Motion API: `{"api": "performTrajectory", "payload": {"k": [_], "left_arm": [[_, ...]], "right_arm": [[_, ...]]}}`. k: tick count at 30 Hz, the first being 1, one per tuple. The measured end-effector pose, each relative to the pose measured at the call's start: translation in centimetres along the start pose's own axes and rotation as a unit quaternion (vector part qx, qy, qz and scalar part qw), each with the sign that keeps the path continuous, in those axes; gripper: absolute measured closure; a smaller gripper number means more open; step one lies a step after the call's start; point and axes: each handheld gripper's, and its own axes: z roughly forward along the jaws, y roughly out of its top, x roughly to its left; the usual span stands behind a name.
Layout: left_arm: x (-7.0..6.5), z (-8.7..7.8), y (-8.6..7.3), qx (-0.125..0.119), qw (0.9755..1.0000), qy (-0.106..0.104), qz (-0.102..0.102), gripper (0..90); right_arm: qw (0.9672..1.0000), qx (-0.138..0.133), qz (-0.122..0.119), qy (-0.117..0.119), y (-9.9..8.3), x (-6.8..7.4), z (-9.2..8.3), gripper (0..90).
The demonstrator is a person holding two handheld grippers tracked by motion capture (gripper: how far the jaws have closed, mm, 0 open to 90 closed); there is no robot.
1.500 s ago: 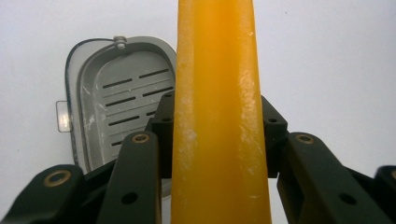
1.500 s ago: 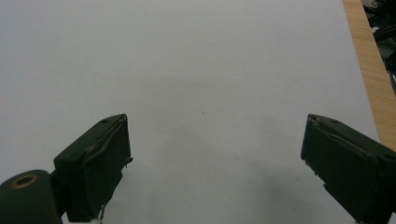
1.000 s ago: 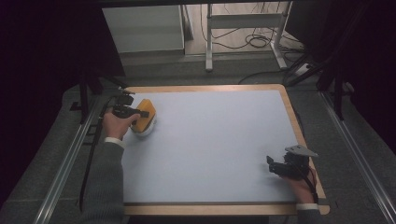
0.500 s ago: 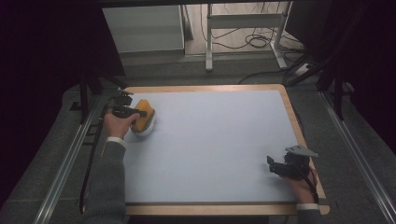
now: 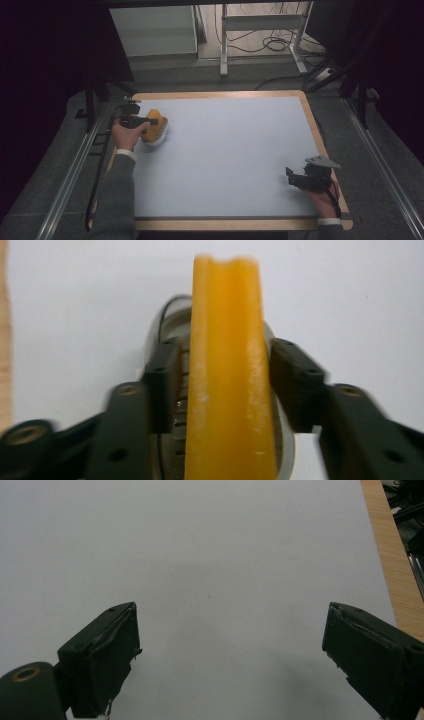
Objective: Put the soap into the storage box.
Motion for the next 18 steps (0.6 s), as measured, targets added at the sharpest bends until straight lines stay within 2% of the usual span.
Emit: {"api": "performTrajectory", "payload": {"k": [3, 4, 9, 14, 18], "left_arm": [[0.0, -0.6, 0.1, -0.008, 1.0, 0.0, 0.004, 35.4], [0.1, -1.2, 0.0, -0.012, 0.9998, 0.013, 0.007, 32.7], [0.3, -2.2, -0.2, -0.017, 0.9993, 0.028, 0.015, 27.6], [0.2, -4.3, -0.6, -0.038, 0.9987, 0.025, 0.025, 27.1], [-0.2, -4.9, -0.9, -0.034, 0.9986, 0.016, 0.036, 25.4]], "right_arm": [[1.0, 0.001, -0.001, 0.002, 0.0, 0.1, 0.0, 8.1], [1.0, 0.001, -0.001, 0.003, 0.0, 0.1, 0.0, 8.1], [1.0, 0.001, -0.003, 0.003, 0.0, 0.2, 0.0, 8.1], [1.0, 0.001, -0.004, 0.002, 0.1, 0.2, 0.1, 8.1], [1.0, 0.001, -0.004, 0.002, 0.1, 0.3, 0.1, 8.1]]}}
